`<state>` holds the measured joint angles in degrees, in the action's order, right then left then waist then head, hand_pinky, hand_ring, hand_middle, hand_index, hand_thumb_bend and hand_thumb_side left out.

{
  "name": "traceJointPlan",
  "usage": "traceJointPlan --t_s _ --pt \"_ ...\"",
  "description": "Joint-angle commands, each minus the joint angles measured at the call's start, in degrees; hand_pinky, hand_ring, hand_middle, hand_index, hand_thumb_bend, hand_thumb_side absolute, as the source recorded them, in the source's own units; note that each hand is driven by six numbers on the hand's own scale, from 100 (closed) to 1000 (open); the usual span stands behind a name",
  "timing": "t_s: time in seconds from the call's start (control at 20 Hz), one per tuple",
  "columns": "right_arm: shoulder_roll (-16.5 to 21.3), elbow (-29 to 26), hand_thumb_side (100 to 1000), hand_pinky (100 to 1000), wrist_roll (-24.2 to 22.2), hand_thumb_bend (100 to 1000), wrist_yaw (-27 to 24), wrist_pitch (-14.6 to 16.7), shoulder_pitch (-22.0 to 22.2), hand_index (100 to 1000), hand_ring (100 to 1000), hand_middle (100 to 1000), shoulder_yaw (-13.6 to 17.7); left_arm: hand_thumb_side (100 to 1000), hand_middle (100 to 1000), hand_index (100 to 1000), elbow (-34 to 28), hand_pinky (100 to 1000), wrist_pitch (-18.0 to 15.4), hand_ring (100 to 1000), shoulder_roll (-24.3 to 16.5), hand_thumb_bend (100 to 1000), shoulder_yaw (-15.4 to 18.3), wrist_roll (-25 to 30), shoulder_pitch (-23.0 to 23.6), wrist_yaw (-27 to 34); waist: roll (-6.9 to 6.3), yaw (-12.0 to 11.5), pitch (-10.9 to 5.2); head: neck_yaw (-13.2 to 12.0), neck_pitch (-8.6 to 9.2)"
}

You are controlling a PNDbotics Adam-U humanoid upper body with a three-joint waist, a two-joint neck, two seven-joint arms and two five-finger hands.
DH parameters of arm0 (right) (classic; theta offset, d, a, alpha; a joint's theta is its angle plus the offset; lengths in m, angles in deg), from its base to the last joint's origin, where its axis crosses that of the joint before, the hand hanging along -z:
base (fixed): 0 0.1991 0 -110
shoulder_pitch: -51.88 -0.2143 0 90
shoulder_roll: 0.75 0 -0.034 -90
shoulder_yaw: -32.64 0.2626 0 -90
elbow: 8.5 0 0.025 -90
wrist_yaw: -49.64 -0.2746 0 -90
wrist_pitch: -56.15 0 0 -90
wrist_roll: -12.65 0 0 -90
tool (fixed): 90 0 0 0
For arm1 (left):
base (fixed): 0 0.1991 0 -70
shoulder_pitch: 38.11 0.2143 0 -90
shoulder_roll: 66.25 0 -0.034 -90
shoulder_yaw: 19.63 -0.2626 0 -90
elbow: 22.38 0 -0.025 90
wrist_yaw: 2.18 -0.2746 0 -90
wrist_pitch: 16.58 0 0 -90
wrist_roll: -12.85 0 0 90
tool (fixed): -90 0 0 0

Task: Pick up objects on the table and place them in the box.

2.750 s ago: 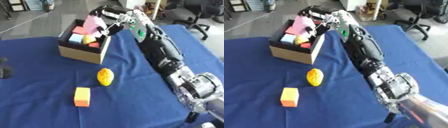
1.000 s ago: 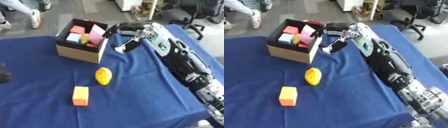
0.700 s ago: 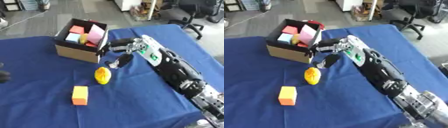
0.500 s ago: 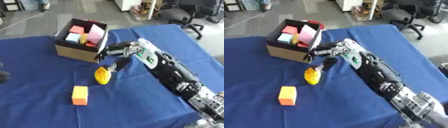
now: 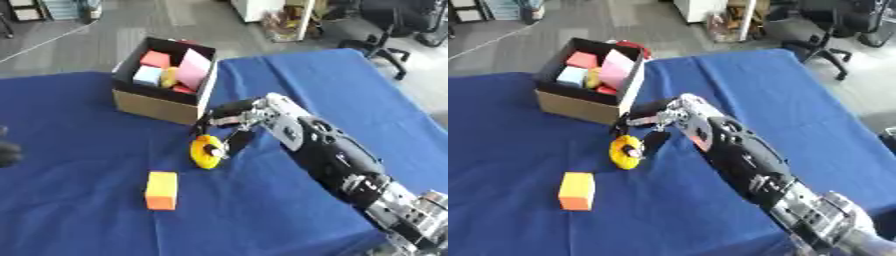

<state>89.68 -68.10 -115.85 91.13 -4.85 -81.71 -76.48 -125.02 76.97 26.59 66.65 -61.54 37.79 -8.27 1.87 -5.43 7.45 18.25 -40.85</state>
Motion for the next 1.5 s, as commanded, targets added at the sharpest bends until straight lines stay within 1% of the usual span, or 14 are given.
traceJointPlan --t_s 0.05,0.15,0.25,0.35,0.4,0.45,0.65,0.8,1.0,1.05,1.1,1.25,1.35,1.5 --pt "0.4 0.5 443 882 -5.0 100 1.0 4.9 -0.9 940 828 789 -0.1 742 642 866 -0.9 780 -0.1 684 -0.6 100 0.4 0.2 -0.4 0.0 -0.02 -0.1 -1.38 -0.3 -0.22" --pt "0.4 0.8 408 884 -5.6 100 2.0 5.2 -1.0 937 828 787 -0.1 741 642 866 -0.9 781 -0.1 684 -0.6 100 0.4 0.2 -0.4 0.0 -0.04 -0.1 -1.39 -0.4 -0.3" --pt "0.4 1.0 304 881 -5.7 100 2.9 5.5 -1.0 906 820 758 0.1 742 643 866 -0.9 781 -0.1 684 -0.6 100 0.4 0.2 -0.4 0.0 -0.06 0.0 -1.42 -0.6 -0.44" --pt "0.5 1.1 152 873 -5.3 100 3.6 5.7 -1.1 828 795 664 0.3 743 643 866 -0.8 781 -0.1 685 -0.6 100 0.4 0.2 -0.3 0.0 -0.07 0.0 -1.45 -0.7 -0.54" --pt "0.5 1.1 140 872 -4.8 100 3.9 5.7 -1.1 818 792 651 0.4 743 643 866 -0.8 781 -0.1 685 -0.6 100 0.4 0.2 -0.3 0.0 -0.07 0.0 -1.46 -0.8 -0.58" --pt "0.6 1.1 100 858 -4.0 100 4.1 5.7 -1.2 722 755 543 0.6 744 643 866 -0.8 781 -0.1 685 -0.6 100 0.4 0.2 -0.3 0.0 -0.07 0.0 -1.48 -0.8 -0.61" --pt "0.8 0.5 100 802 1.0 100 4.1 5.5 -1.4 486 643 341 1.2 747 643 867 -0.8 782 0.0 685 -0.5 100 0.5 0.2 -0.3 0.0 -0.07 0.1 -1.52 -1.0 -0.73" --pt "1.2 -0.7 100 777 4.9 100 3.2 5.4 -1.9 398 586 267 1.5 748 643 866 -0.7 782 0.0 685 -0.5 100 0.5 0.1 -0.3 -0.1 -0.06 0.1 -1.56 -1.1 -0.82" --pt "2.1 -3.2 100 764 7.1 100 -0.5 4.7 -3.8 376 563 249 2.1 747 642 866 -0.8 782 0.0 685 -0.5 100 0.6 0.0 -0.2 0.0 -0.04 0.1 -1.67 -1.3 -1.27" --pt "2.4 -3.6 179 761 7.3 100 -1.8 4.1 -4.6 374 558 248 2.5 747 642 866 -0.8 782 0.1 685 -0.4 100 0.6 -0.1 -0.2 0.0 -0.04 0.0 -1.7 -1.4 -1.43" --pt "2.6 -3.9 100 760 7.4 100 -2.9 3.4 -5.5 373 555 244 3.1 748 642 866 -0.8 782 0.1 682 -0.4 100 0.7 -0.1 -0.1 0.0 -0.03 0.0 -1.73 -1.4 -1.57" --pt "2.3 -3.0 100 752 8.1 100 -4.8 0.7 -8.3 371 544 238 5.3 749 640 866 -0.8 782 0.1 680 -0.3 100 0.6 -0.1 0.0 0.1 -0.08 0.0 -1.79 -1.2 -1.7" --pt "1.2 -1.2 100 751 9.2 100 -4.7 -1.1 -10.4 371 542 237 7.1 749 640 866 -0.9 782 0.1 679 -0.2 100 0.7 -0.1 0.1 0.1 -0.17 -0.1 -1.83 -1.0 -1.68" --pt "-1.8 2.6 100 748 12.9 100 -1.1 -3.8 -13.8 375 539 238 10.7 753 638 866 -0.9 783 0.1 678 0.3 100 0.7 -0.1 0.2 0.2 -0.47 -0.4 -1.83 -0.7 -1.64"
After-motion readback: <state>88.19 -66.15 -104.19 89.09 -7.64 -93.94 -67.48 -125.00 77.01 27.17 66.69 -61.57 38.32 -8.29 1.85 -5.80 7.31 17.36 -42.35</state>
